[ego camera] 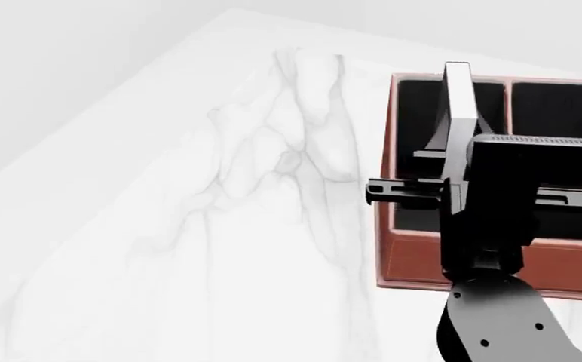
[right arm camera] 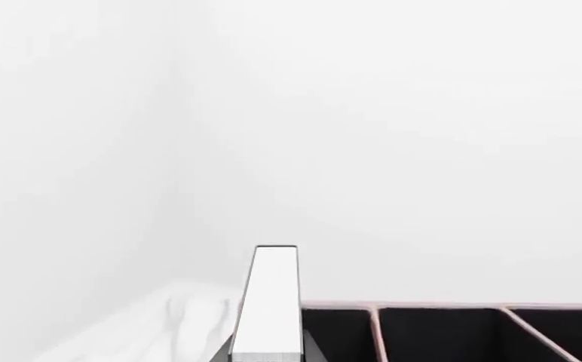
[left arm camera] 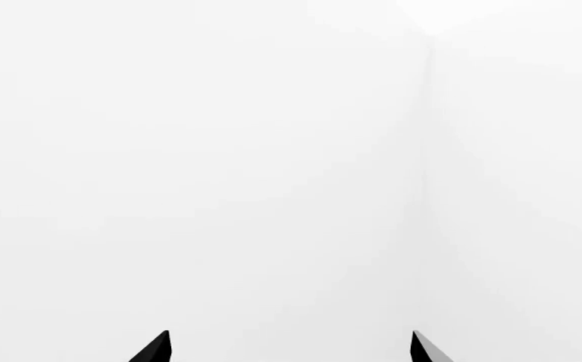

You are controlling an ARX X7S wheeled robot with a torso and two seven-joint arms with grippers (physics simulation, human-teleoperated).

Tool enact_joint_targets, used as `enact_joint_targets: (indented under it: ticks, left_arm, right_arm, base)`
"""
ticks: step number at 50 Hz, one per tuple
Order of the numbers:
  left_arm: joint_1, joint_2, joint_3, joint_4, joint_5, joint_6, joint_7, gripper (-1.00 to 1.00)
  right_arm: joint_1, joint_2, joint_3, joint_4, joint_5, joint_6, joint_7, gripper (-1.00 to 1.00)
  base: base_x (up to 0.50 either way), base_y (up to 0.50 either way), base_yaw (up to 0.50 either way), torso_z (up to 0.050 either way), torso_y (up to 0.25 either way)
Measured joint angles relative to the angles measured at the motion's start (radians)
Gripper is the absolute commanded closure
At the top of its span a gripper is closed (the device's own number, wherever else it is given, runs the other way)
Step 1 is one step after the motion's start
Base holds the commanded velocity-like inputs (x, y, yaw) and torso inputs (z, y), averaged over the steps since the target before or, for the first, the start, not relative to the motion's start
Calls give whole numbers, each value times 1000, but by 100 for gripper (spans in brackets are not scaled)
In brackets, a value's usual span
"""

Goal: Pick up the book and place it in the left compartment of the caddy.

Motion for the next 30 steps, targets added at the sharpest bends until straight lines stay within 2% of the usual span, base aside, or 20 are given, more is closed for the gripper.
enact_joint_targets:
  ticks: [8, 19, 30]
  left_arm:
    - [2, 0, 1, -3, 10, 14, -2, -100]
    - [6, 2, -4, -4, -1, 20, -4, -100]
    - [9, 2, -8, -5, -7, 27, -6, -100]
  right_arm:
    - [-5, -3, 1, 11, -13, -30, -1, 100]
    - [15, -12, -1, 61, -20, -51, -13, 100]
    - [83, -40, -2, 211, -34, -99, -58, 100]
  base:
    - [0, 0, 0, 3, -200]
    - [0, 0, 0, 1, -2]
    - [0, 0, 0, 0, 0]
